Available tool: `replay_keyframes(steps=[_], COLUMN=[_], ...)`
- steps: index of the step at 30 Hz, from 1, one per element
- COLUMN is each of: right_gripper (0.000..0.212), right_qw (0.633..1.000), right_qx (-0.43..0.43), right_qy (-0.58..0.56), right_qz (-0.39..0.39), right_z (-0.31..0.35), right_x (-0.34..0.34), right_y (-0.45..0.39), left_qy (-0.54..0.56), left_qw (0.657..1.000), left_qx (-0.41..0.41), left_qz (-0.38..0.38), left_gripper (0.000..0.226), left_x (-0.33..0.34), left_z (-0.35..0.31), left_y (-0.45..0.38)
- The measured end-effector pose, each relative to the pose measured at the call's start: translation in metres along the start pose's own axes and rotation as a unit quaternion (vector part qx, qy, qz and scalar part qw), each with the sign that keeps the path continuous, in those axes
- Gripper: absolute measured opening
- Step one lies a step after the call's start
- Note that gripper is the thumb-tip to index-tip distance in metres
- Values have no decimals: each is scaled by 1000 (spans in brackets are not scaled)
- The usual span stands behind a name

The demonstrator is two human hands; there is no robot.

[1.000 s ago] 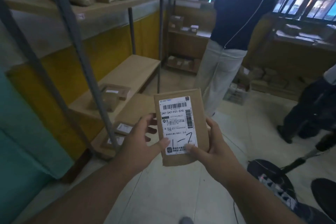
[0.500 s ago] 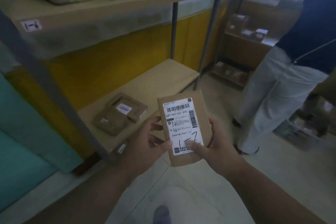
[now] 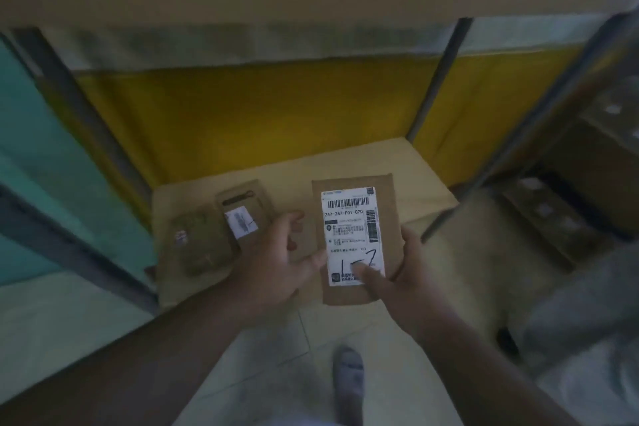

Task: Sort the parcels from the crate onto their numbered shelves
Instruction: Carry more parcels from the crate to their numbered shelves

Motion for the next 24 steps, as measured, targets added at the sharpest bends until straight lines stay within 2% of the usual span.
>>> replay_keyframes(steps=[2, 5, 11, 14, 18, 21, 24], right_gripper=[76, 76, 75, 78, 75, 67, 71], right_qw=[999, 993, 980, 980, 981, 981, 972], right_qx=[-17, 5, 14, 51, 80, 87, 76], right_qy=[11, 18, 72, 69, 80, 104, 158], right_qz=[42, 115, 183, 178, 160, 138, 154], right_z=[-10, -27, -50, -72, -93, -97, -96], right_x=[-1, 0, 23, 50, 80, 93, 100], right_y=[-36, -83, -158, -192, -219, -226, -226], left_qy=[1, -2, -35, -55, -92, -110, -115], left_qw=[999, 993, 972, 965, 964, 961, 959], left_qx=[-43, -86, -158, -187, -198, -197, -200], left_qz=[-28, -84, -168, -178, -152, -158, -166], left_gripper=[97, 91, 77, 78, 92, 80, 73], left_x=[12, 20, 27, 26, 27, 26, 26], left_z=[8, 11, 31, 46, 58, 67, 72], left_y=[-14, -27, -37, -43, -54, -60, -63])
Point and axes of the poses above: each hand's wrist, its own y-axis away from the middle knuckle, its own x-axis out of the palm, z = x × y, the point moved 9 cm from there along -y, towards the middle knuckle, and after that the axes turned 9 degrees about -x, right-handed, at the moved point
